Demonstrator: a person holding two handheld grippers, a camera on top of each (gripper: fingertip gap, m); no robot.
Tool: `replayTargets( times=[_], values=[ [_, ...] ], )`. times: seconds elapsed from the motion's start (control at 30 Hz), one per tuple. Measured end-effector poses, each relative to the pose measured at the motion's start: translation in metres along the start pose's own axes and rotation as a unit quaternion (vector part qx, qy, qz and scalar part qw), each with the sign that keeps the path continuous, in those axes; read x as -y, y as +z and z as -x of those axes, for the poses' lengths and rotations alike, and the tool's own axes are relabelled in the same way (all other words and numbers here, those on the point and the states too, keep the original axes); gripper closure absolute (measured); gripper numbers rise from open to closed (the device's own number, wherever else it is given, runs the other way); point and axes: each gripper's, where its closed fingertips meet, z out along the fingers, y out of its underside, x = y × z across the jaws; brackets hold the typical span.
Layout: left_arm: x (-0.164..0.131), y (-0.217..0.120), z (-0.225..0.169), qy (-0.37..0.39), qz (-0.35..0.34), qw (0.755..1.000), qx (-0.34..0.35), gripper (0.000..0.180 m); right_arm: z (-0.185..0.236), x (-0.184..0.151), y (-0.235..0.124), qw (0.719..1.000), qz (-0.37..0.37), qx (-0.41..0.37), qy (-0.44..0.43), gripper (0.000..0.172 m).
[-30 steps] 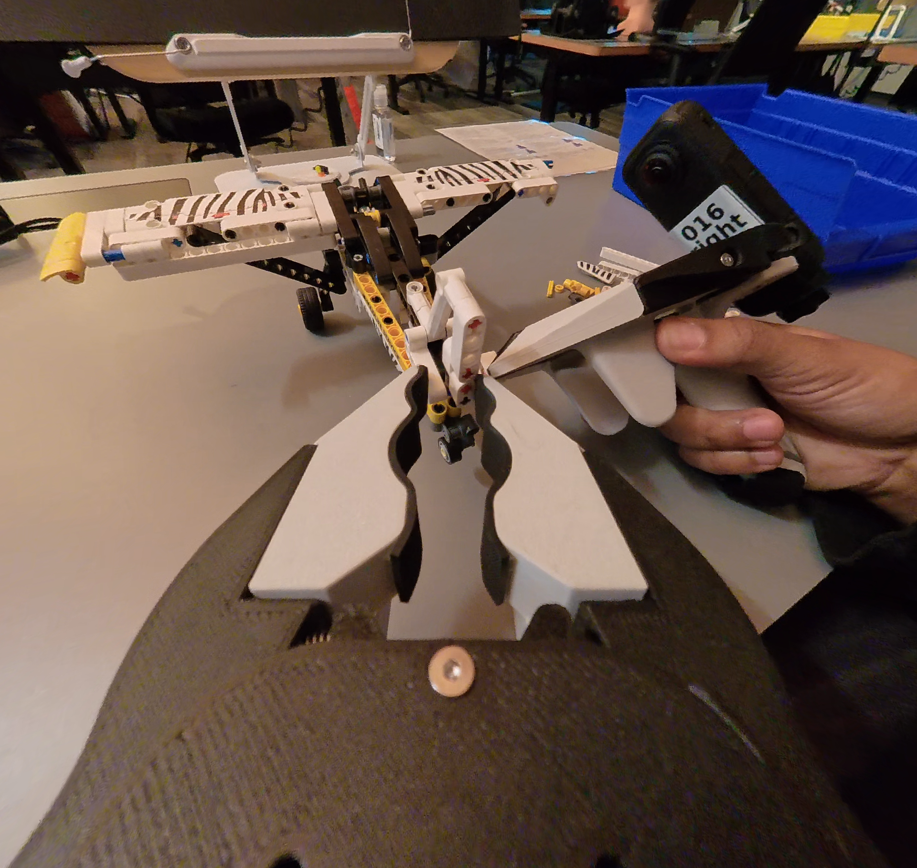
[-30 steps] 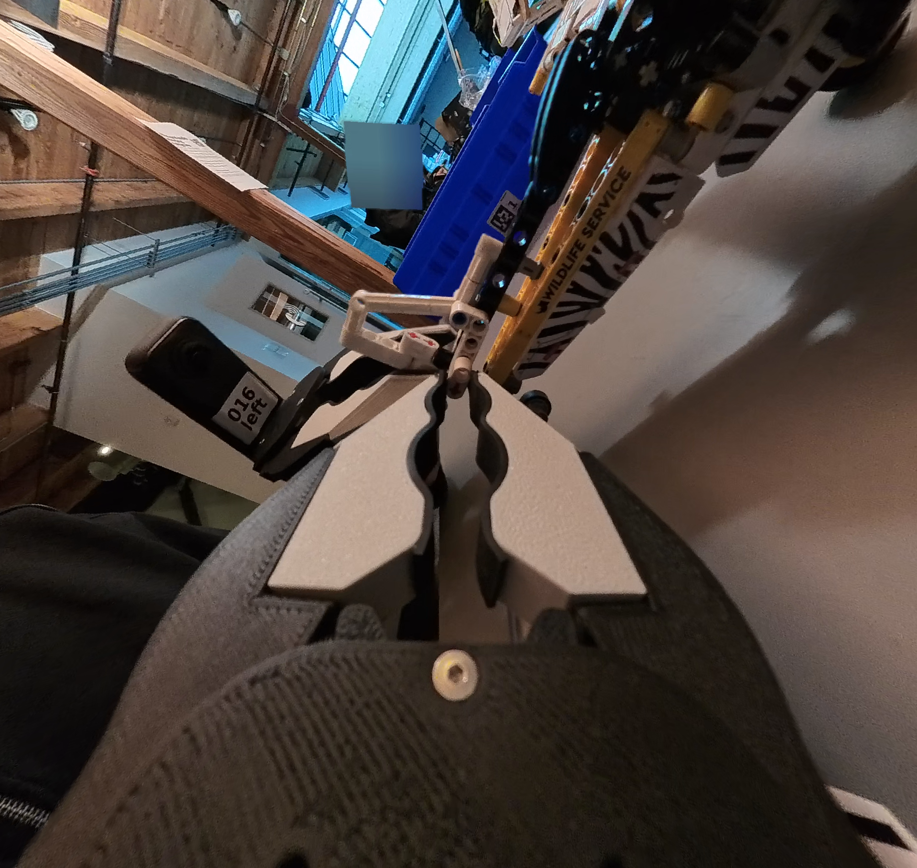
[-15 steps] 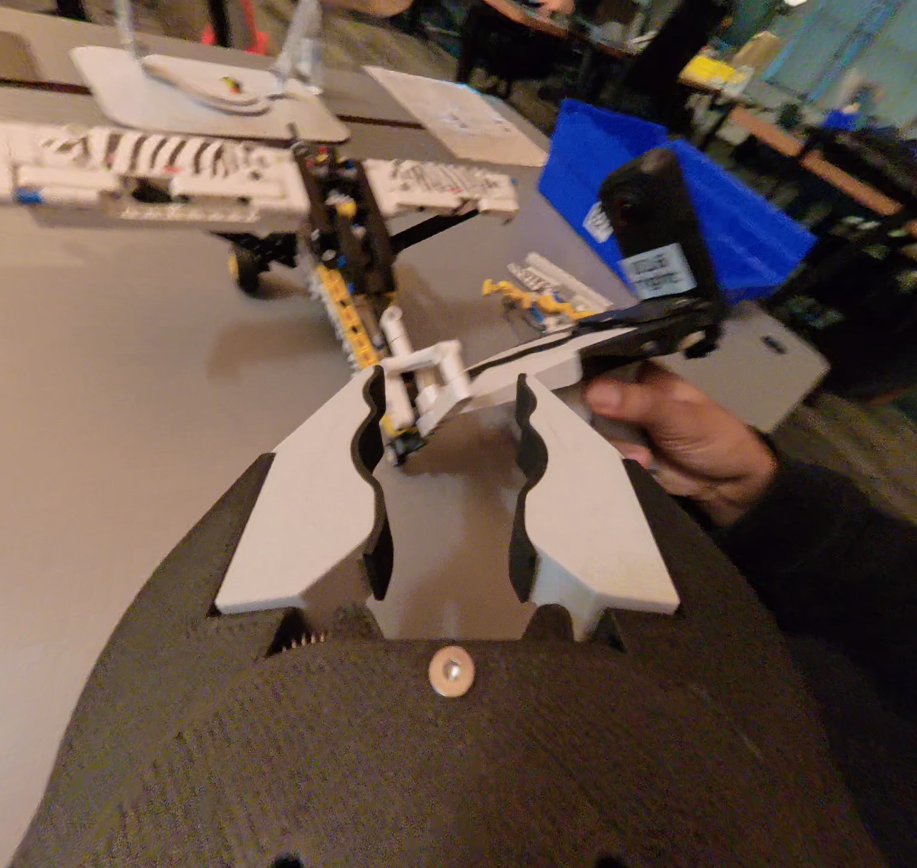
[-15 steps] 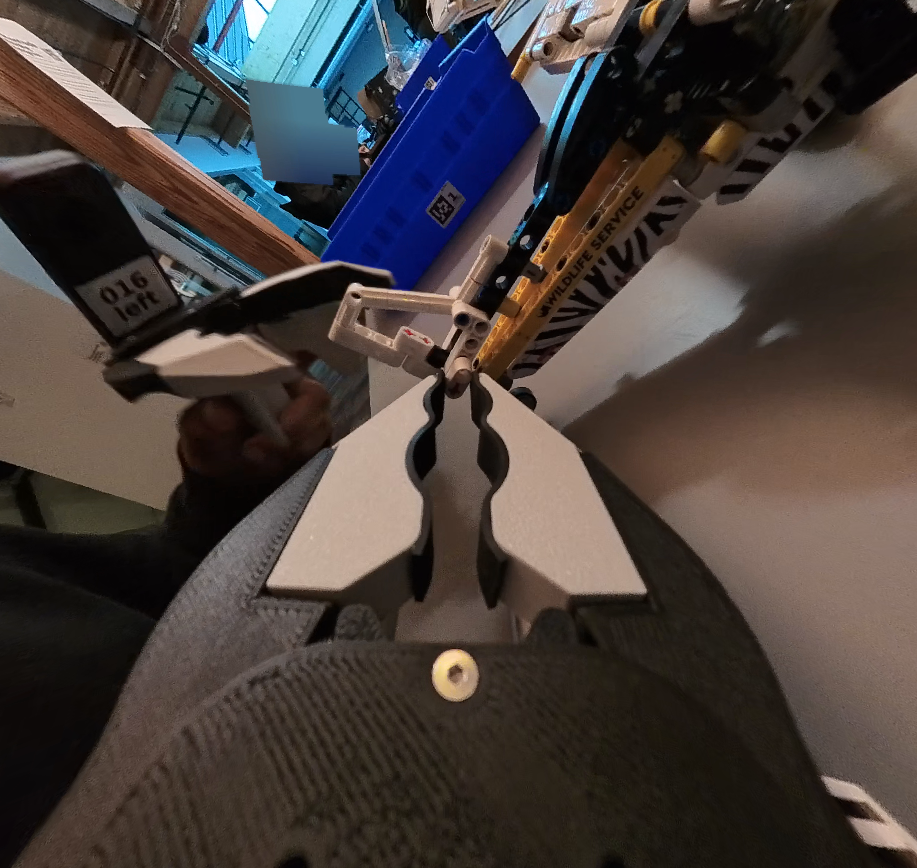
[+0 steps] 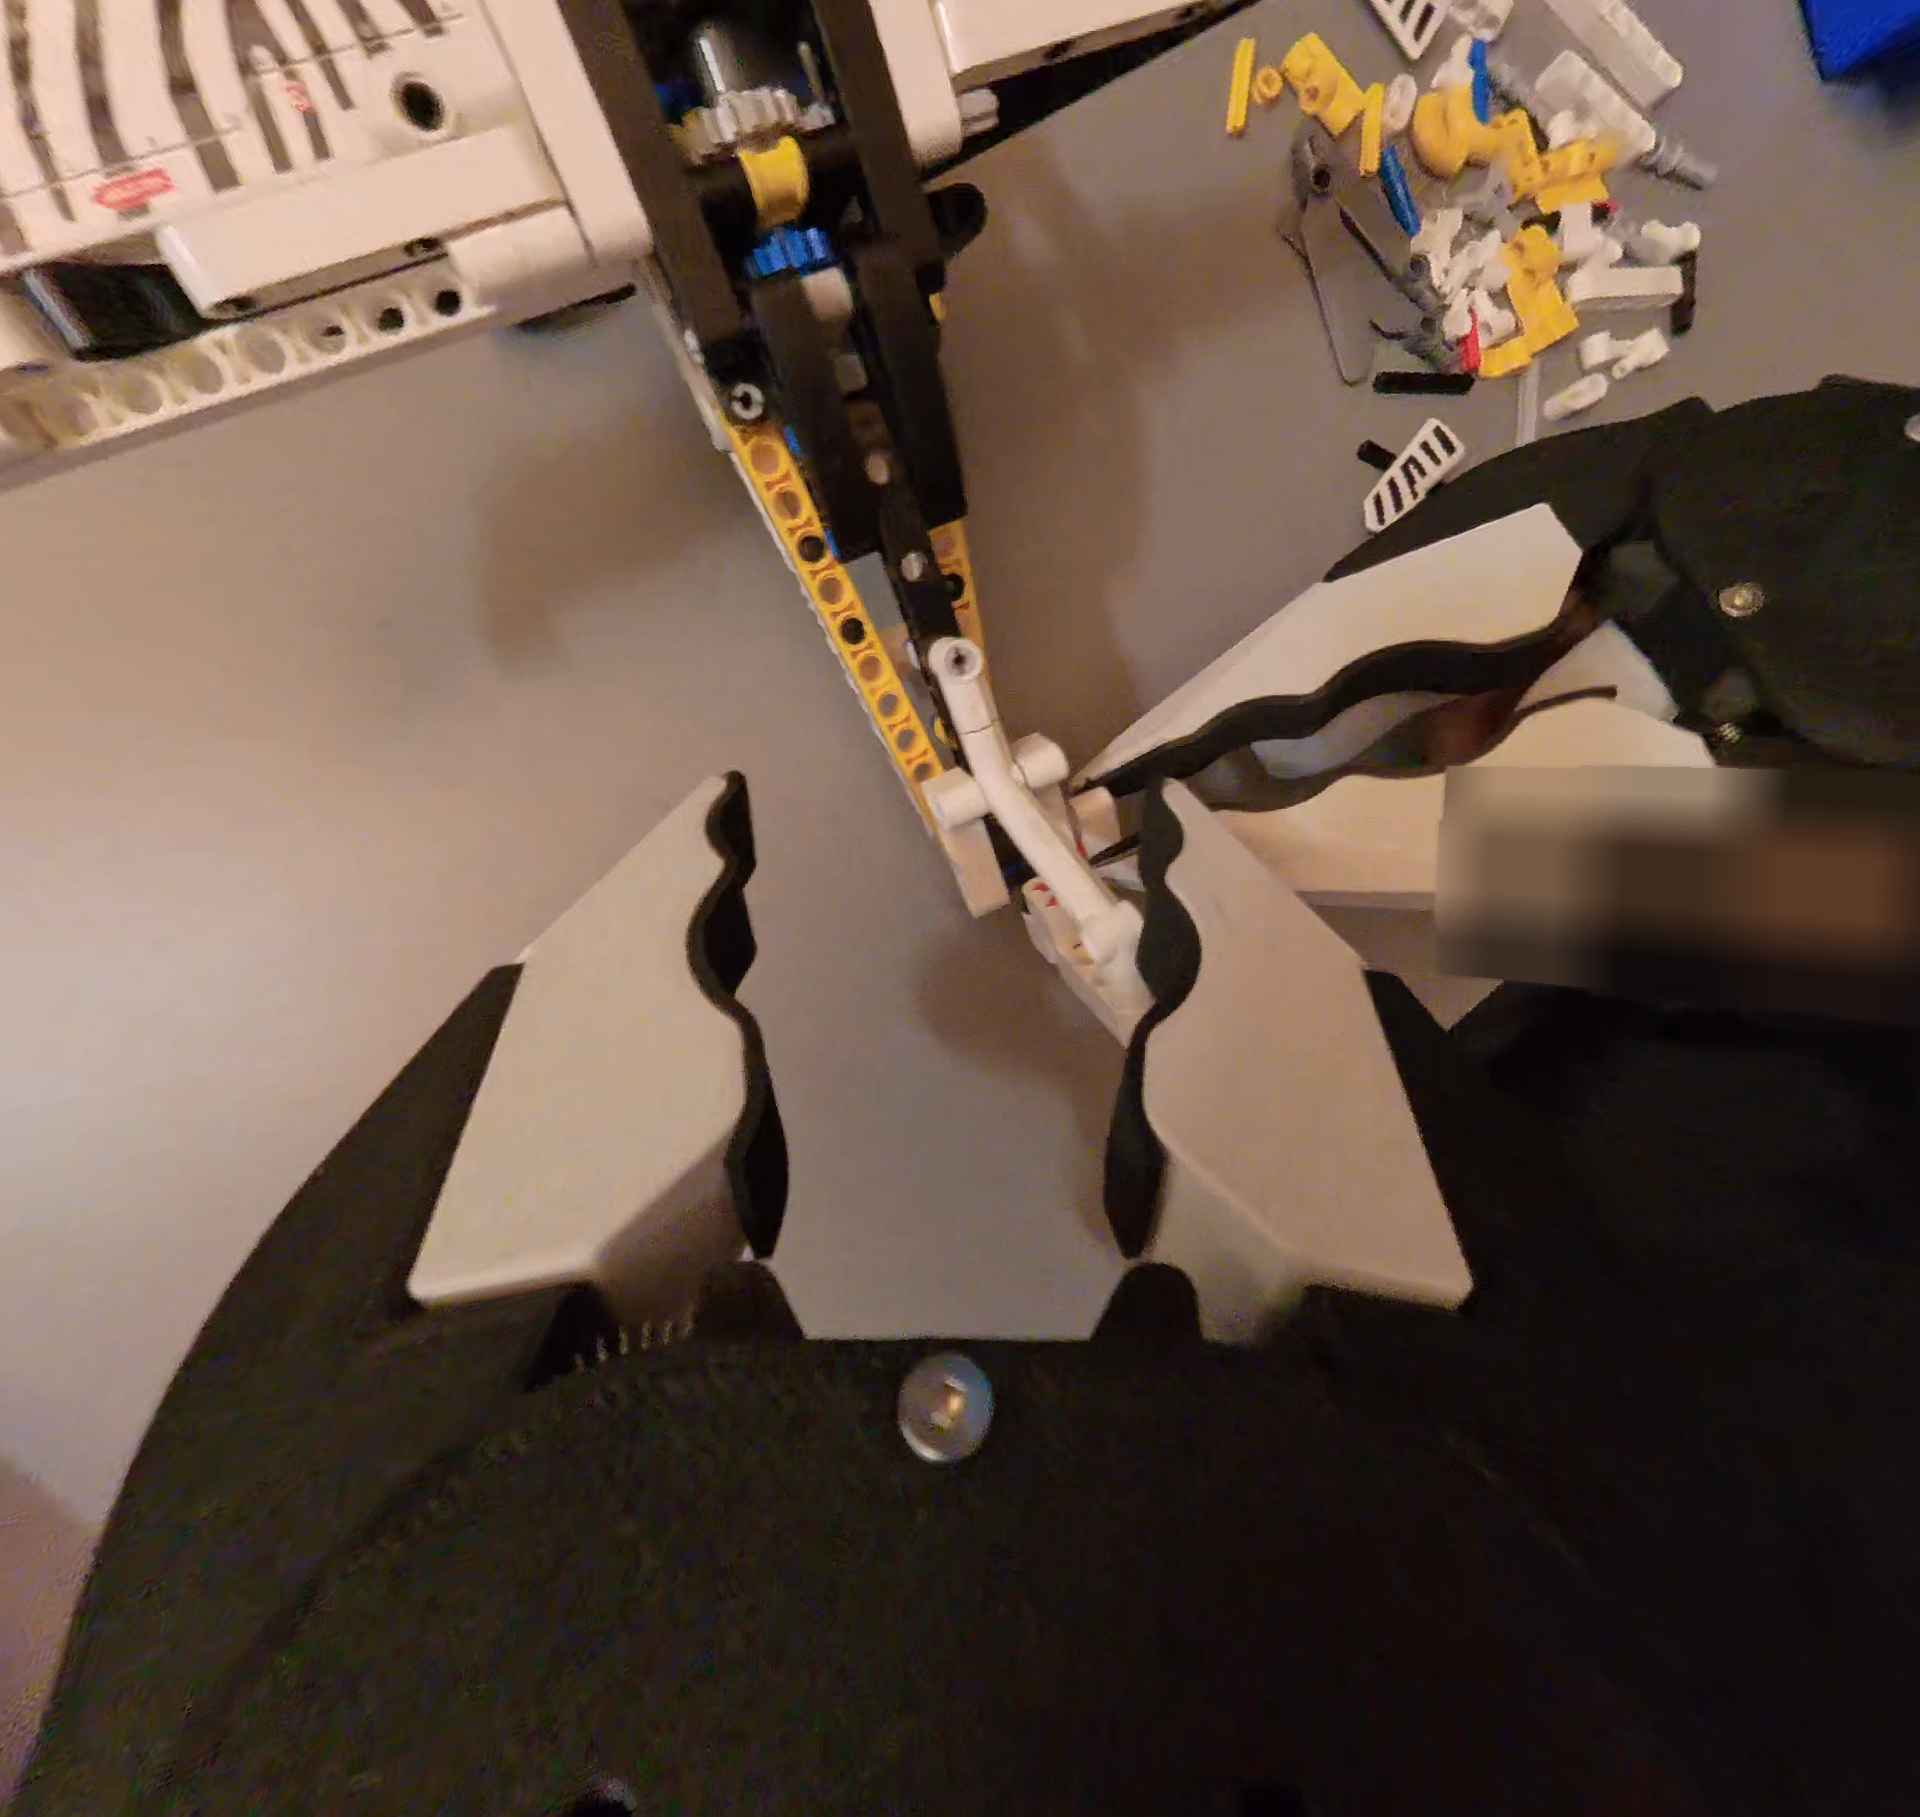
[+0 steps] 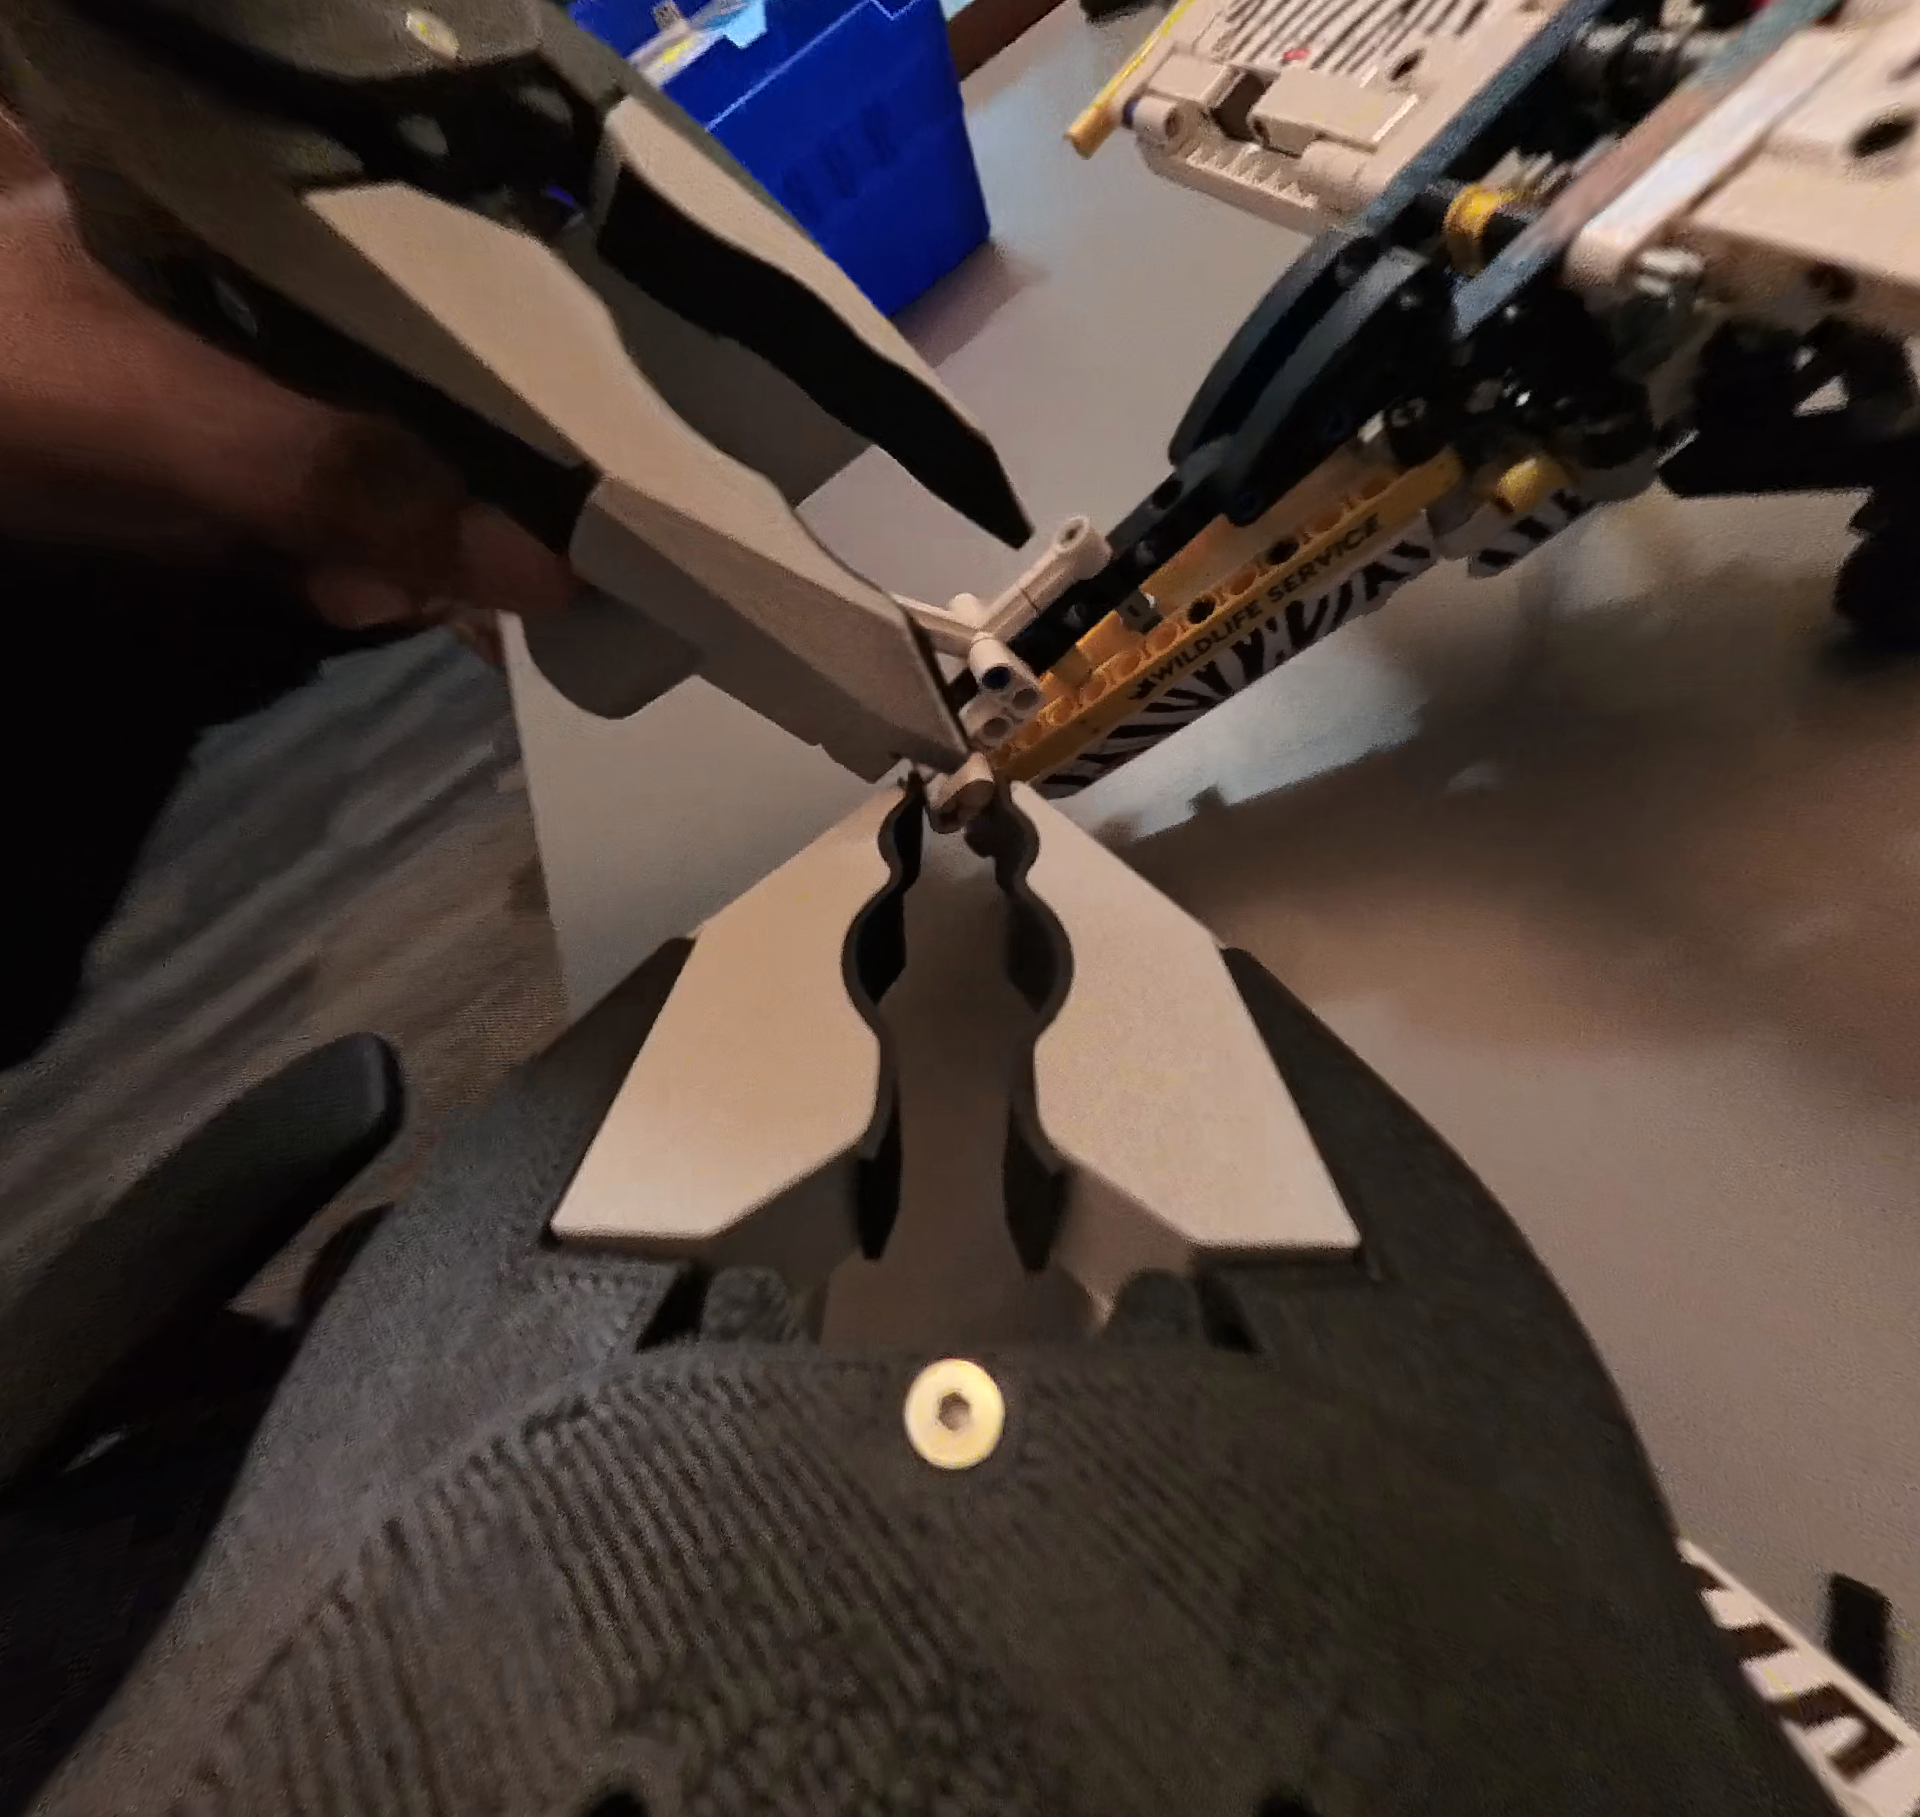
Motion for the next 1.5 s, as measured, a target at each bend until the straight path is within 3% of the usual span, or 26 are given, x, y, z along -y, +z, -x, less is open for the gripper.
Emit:
replayTargets(
  times=[0.3,0.43,0.7,0.87,1.07,1.27,1.5],
  values=[
    [-0.007,0.002,-0.002,0.088,0.107,0.99,0.039,0.148,-0.006,0.0,0.004,0.978,0.006,-0.124,-0.167,0.158],
    [-0.008,0.001,0.001,0.104,0.158,0.981,0.046,0.149,-0.006,-0.001,0.005,0.961,0.004,-0.158,-0.228,0.158],
    [-0.013,0.0,0.002,0.06,0.261,0.963,0.008,0.147,-0.003,-0.005,0.006,0.973,0.007,-0.119,-0.196,0.158],
    [-0.017,-0.003,0.004,0.116,0.298,0.945,0.071,0.154,-0.001,-0.01,0.01,0.984,0.022,-0.074,-0.162,0.159],
    [-0.019,-0.004,0.005,0.127,0.278,0.948,0.085,0.154,-0.001,-0.011,0.01,0.993,0.023,-0.033,-0.115,0.16],
    [-0.022,-0.003,0.007,0.142,0.266,0.948,0.099,0.154,0.0,-0.013,0.013,0.983,0.032,-0.066,-0.166,0.16],
    [-0.023,-0.005,0.006,0.153,0.257,0.948,0.111,0.155,-0.001,-0.013,0.012,0.985,0.034,-0.062,-0.16,0.16]
  ],
)
